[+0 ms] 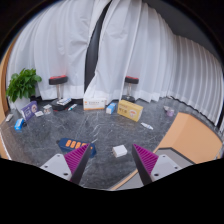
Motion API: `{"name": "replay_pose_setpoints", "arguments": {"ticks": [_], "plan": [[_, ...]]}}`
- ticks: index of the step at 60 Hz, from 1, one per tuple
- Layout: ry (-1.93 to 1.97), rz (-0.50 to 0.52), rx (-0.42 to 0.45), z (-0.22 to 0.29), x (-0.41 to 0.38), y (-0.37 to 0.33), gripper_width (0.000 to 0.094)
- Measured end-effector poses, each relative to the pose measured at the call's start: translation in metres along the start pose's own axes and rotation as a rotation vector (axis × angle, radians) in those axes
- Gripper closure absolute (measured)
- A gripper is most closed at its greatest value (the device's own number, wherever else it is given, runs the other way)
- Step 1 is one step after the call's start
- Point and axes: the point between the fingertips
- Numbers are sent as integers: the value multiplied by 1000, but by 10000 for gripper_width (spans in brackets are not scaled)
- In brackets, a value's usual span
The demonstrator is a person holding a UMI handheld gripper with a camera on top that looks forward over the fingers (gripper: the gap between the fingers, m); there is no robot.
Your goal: Unplug charger
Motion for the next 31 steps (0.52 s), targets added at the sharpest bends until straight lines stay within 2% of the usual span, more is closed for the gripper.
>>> {"name": "replay_pose_setpoints", "arguments": {"ticks": [16, 31], "plan": [[29, -51, -1, -25, -11, -130, 83], [52, -64, -11, -39, -16, -183, 84]]}}
Point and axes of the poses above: the point between the fingertips, and its own axes, seen from behind it with the camera up: x to the right, z up, y forward, the way the camera looks, and after that the axes turned 9 degrees about -z, right-handed
